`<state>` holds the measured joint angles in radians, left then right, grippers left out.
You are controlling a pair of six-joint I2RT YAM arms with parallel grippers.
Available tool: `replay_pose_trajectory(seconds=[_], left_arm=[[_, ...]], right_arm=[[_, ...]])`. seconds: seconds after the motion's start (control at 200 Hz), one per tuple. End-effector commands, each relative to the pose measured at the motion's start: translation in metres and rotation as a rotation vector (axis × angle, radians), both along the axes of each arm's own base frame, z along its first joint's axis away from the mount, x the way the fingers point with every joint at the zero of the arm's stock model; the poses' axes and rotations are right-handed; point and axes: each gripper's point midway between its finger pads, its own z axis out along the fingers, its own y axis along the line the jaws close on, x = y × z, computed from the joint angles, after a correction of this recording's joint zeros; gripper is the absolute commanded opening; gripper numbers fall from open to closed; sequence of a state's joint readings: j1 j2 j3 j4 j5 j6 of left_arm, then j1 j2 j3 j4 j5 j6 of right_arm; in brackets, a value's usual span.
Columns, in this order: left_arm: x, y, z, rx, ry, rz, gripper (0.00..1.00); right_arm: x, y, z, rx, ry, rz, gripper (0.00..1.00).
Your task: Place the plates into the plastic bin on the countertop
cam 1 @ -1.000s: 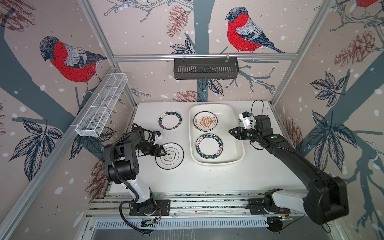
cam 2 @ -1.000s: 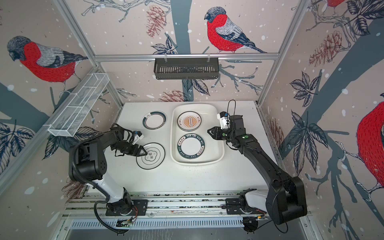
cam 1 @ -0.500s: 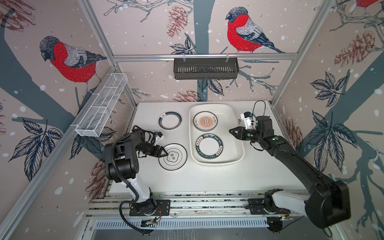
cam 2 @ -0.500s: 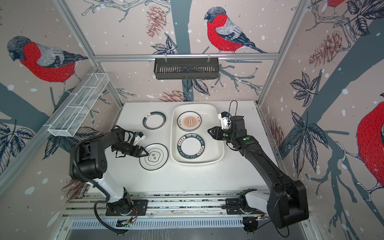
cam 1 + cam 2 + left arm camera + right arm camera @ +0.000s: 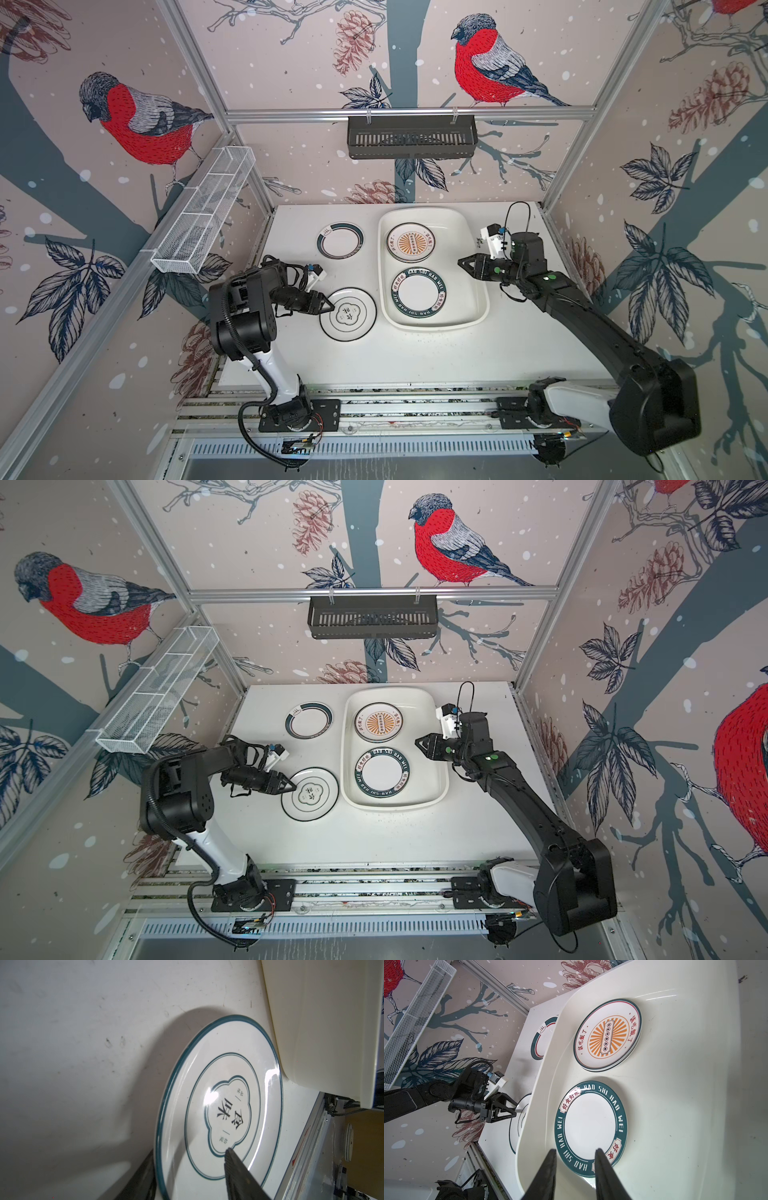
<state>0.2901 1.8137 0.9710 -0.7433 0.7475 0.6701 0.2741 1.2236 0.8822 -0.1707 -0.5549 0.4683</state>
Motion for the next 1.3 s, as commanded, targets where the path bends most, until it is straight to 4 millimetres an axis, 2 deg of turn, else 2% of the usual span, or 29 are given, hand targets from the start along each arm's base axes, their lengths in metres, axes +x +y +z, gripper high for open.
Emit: replay_pose_trajectory(seconds=[0.0,0.28,1.071,1.291], left_arm=[[-0.0157,0.0127,-0.0185,0.087,0.068,-0.037,0.52],[-0.0136,0.0183,-0.0201,0.084,0.076,-0.036,0.49],[-0.0116,0.0176,-0.0177,0.06,0.075,-0.015,0.35],[-0.0118,0.0179,-0.0177,0.055,0.078,-0.011,0.28]], right_arm=[[0.004,0.0025,0.0073,0.019,-0.031,0.004,0.33],[0.0047,0.0051,0.0057,0.034,-0.025,0.009,0.33],[0.0067,0.0063,0.0045,0.039,-0.03,0.016,0.33],[0.0075,0.0059,0.0033,0.038,-0.029,0.014,0.33]])
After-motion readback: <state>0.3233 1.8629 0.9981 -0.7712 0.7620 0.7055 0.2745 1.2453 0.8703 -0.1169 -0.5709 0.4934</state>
